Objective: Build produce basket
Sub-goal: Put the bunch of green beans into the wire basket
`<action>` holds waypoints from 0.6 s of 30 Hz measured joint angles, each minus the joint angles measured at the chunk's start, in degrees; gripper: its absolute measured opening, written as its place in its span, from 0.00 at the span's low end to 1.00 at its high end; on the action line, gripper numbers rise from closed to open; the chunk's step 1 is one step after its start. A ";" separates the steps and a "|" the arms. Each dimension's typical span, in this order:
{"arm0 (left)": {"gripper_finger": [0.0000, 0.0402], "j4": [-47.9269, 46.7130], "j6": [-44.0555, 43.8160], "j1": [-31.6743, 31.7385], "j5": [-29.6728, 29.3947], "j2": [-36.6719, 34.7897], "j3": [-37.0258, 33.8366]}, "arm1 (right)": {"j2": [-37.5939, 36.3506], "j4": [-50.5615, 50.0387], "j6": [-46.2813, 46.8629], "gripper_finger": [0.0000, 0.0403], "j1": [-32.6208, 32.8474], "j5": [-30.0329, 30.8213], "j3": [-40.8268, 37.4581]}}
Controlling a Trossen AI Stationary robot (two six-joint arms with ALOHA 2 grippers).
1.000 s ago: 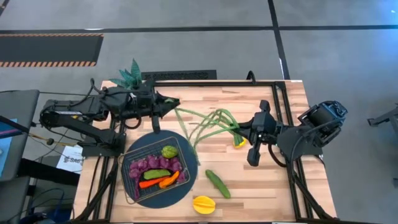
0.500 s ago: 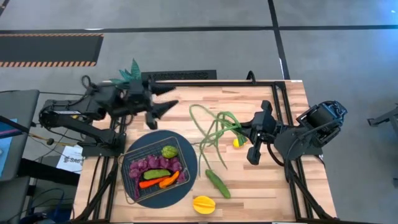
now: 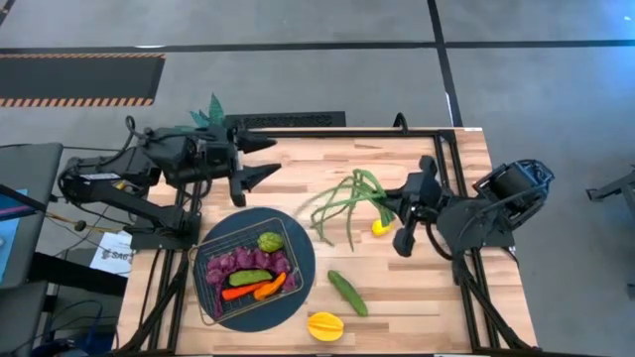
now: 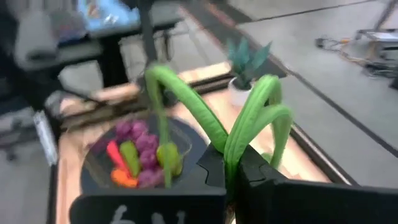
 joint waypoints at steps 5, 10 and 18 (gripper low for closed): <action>0.65 0.08 -1.70 0.00 1.03 1.47 -0.02 | -0.26 2.41 -4.17 0.01 -1.99 -6.18 0.11; 0.65 0.71 -3.15 -0.60 6.67 4.92 -0.02 | -1.28 4.06 -7.83 0.01 -3.90 -4.99 3.20; 0.65 2.44 -0.22 -2.45 1.76 14.47 -0.02 | -4.48 13.34 -15.90 0.01 -3.14 -10.21 2.60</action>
